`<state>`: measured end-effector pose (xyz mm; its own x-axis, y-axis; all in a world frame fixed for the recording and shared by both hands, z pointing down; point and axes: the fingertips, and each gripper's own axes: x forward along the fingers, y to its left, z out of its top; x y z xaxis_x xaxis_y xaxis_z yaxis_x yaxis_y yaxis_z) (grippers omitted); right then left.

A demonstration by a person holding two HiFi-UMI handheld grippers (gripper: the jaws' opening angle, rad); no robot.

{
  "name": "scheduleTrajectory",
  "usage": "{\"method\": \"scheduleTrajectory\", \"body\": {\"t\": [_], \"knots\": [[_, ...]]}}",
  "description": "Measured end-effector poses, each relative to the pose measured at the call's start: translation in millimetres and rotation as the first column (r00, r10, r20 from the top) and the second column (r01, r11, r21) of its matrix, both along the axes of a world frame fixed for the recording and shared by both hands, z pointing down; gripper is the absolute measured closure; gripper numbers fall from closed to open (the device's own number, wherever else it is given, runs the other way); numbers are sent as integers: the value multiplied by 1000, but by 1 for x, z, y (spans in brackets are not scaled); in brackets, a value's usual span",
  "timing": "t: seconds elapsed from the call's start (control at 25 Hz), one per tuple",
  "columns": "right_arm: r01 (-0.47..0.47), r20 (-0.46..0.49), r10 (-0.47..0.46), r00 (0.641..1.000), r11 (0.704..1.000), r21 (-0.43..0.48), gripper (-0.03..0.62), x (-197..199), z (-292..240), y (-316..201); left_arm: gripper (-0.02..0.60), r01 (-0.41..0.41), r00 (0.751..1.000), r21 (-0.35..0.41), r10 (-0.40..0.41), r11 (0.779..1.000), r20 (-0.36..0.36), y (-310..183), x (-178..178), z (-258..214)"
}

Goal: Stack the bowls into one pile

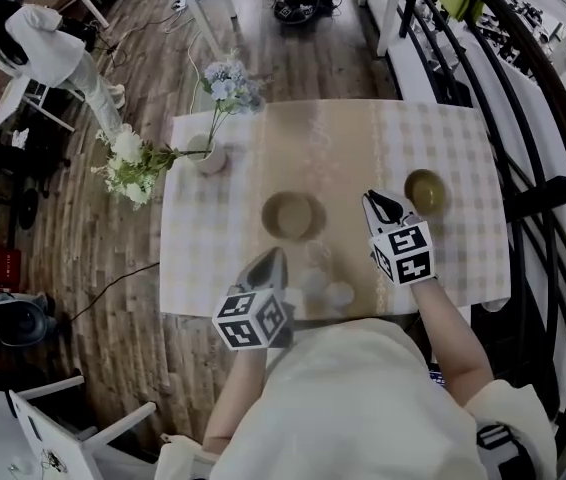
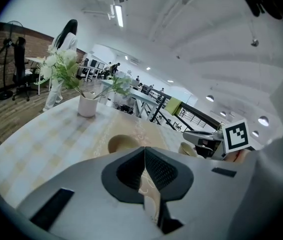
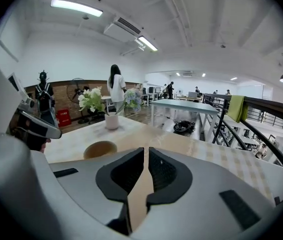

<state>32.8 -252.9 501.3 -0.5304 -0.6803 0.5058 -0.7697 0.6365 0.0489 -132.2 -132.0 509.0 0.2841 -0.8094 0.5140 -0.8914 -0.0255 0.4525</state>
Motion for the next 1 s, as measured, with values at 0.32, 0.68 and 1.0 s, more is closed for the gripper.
{"method": "scheduleTrajectory", "body": {"t": [0.32,0.68,1.0], "knots": [[57,-34,-58,998,997,-45,533,-51,13,7,576,-9,1000,-15,9,1000,-12,3,-32,1],[89,-84,-98,992,990,-107,519,-90,41,9,575,-17,999,-34,16,999,-29,0,-63,7],[80,-127,-103,987,982,-171,514,-115,77,-1,575,-45,998,-70,43,997,-36,-5,-85,21]]}}
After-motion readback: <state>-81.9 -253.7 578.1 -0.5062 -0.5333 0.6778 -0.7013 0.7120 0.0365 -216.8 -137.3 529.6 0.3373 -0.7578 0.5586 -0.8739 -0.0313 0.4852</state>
